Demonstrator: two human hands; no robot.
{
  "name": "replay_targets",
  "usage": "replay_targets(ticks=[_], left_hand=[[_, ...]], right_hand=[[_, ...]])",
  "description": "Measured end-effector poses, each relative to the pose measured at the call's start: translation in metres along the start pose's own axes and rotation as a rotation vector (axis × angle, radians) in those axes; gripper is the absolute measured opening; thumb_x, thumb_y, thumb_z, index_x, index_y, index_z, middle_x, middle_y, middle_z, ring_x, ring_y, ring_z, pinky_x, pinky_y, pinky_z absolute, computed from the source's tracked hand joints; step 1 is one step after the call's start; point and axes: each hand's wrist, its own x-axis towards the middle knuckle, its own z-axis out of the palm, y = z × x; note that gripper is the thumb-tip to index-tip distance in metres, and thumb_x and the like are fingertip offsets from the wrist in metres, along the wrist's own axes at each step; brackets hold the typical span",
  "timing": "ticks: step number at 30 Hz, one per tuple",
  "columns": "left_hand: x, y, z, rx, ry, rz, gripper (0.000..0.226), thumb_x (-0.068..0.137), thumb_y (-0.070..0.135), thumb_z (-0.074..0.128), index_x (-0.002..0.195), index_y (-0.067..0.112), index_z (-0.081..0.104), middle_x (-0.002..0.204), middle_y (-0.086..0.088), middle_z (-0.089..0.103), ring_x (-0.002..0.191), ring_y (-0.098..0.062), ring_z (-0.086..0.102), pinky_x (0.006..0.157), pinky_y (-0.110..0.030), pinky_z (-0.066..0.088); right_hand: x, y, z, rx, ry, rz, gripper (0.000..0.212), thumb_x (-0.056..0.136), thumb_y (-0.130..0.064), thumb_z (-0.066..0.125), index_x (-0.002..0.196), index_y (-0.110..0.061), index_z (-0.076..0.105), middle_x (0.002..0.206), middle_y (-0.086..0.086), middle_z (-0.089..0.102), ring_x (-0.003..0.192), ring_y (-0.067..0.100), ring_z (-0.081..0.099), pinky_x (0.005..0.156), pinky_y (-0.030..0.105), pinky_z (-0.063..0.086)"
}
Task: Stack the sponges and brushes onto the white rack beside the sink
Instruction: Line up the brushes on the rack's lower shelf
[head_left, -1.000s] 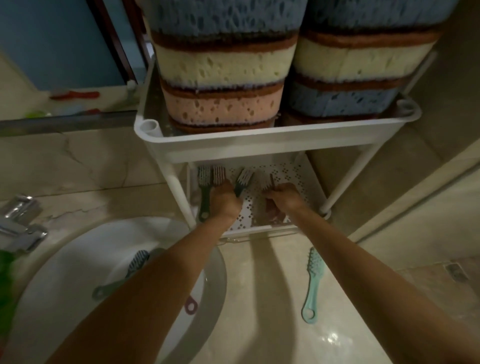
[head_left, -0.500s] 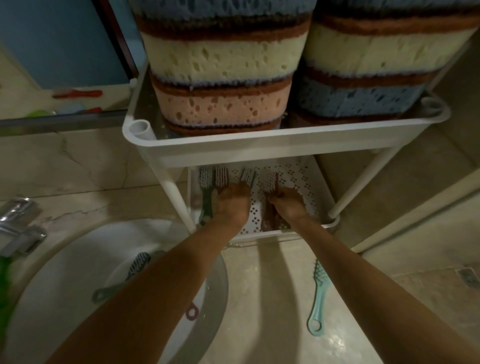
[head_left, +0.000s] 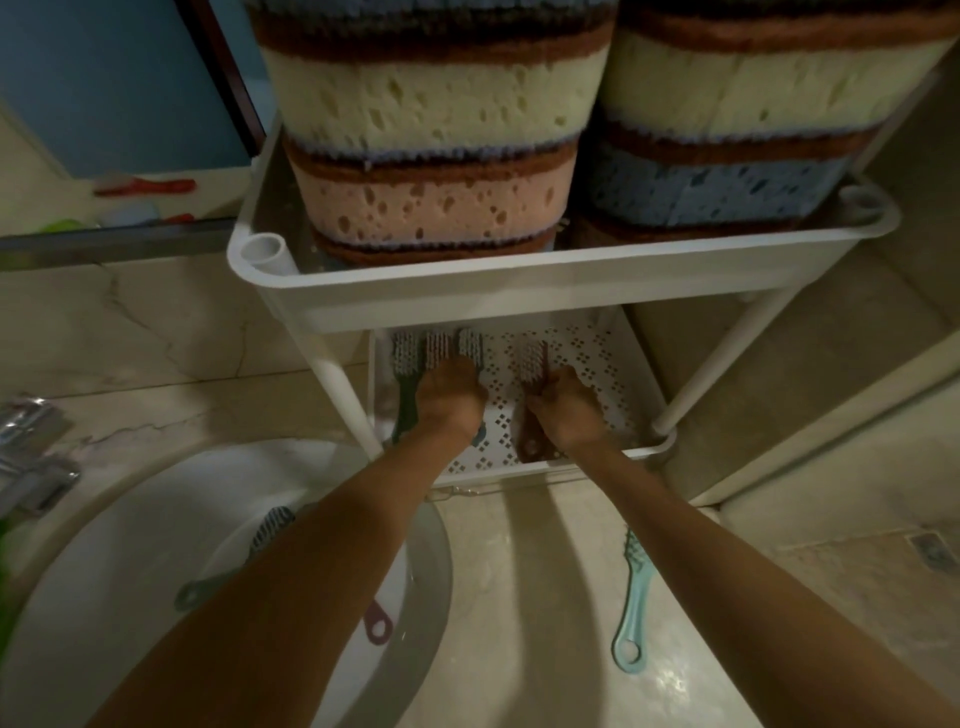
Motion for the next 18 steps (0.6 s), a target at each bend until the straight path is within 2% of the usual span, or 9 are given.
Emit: replay_targets(ticks=[4, 7, 11, 14, 18], left_hand=[[0.007, -0.002, 0.0, -0.077, 0.003, -0.051, 0.024, 0.094, 0.012, 0.05, 0.108, -0.004, 0.062, 0.114, -0.022, 0.064, 0.107, -0.034, 0.062, 0.083, -0.039, 0.053], [0.009, -0.004, 0.002, -0.132, 0.012, -0.07, 0.024, 0.094, 0.013, 0.05, 0.103, -0.005, 0.063, 0.11, -0.022, 0.065, 0.102, -0.034, 0.063, 0.074, -0.035, 0.05], [0.011, -0.009, 0.004, -0.18, 0.027, -0.106, 0.023, 0.096, 0.015, 0.048, 0.101, -0.001, 0.063, 0.108, -0.019, 0.066, 0.1, -0.032, 0.064, 0.069, -0.032, 0.046], [0.015, -0.013, 0.006, -0.182, 0.038, -0.11, 0.024, 0.098, 0.014, 0.045, 0.1, -0.001, 0.063, 0.108, -0.018, 0.066, 0.099, -0.031, 0.064, 0.068, -0.032, 0.046], [0.013, -0.014, 0.009, -0.275, 0.047, -0.109, 0.026, 0.099, 0.013, 0.041, 0.096, 0.0, 0.063, 0.104, -0.019, 0.066, 0.097, -0.032, 0.064, 0.069, -0.034, 0.047]], right_hand=[[0.001, 0.0, 0.002, -0.045, 0.007, -0.044, 0.035, 0.094, -0.019, 0.048, 0.124, -0.001, 0.043, 0.119, 0.019, 0.061, 0.109, 0.034, 0.059, 0.087, 0.036, 0.046], [0.002, -0.004, 0.004, -0.052, 0.017, -0.064, 0.035, 0.095, -0.017, 0.046, 0.126, -0.003, 0.041, 0.122, 0.019, 0.059, 0.111, 0.034, 0.057, 0.087, 0.035, 0.045], [0.01, -0.011, 0.011, -0.11, 0.041, -0.114, 0.034, 0.096, -0.016, 0.044, 0.127, -0.004, 0.046, 0.126, 0.017, 0.057, 0.114, 0.032, 0.056, 0.092, 0.034, 0.044], [0.018, -0.015, 0.014, -0.125, 0.051, -0.115, 0.03, 0.096, -0.011, 0.039, 0.122, -0.003, 0.052, 0.121, 0.017, 0.059, 0.108, 0.031, 0.057, 0.084, 0.03, 0.043], [0.024, -0.023, 0.017, -0.103, 0.029, -0.099, 0.029, 0.095, -0.012, 0.041, 0.12, -0.006, 0.055, 0.122, 0.015, 0.059, 0.109, 0.029, 0.057, 0.081, 0.027, 0.04]])
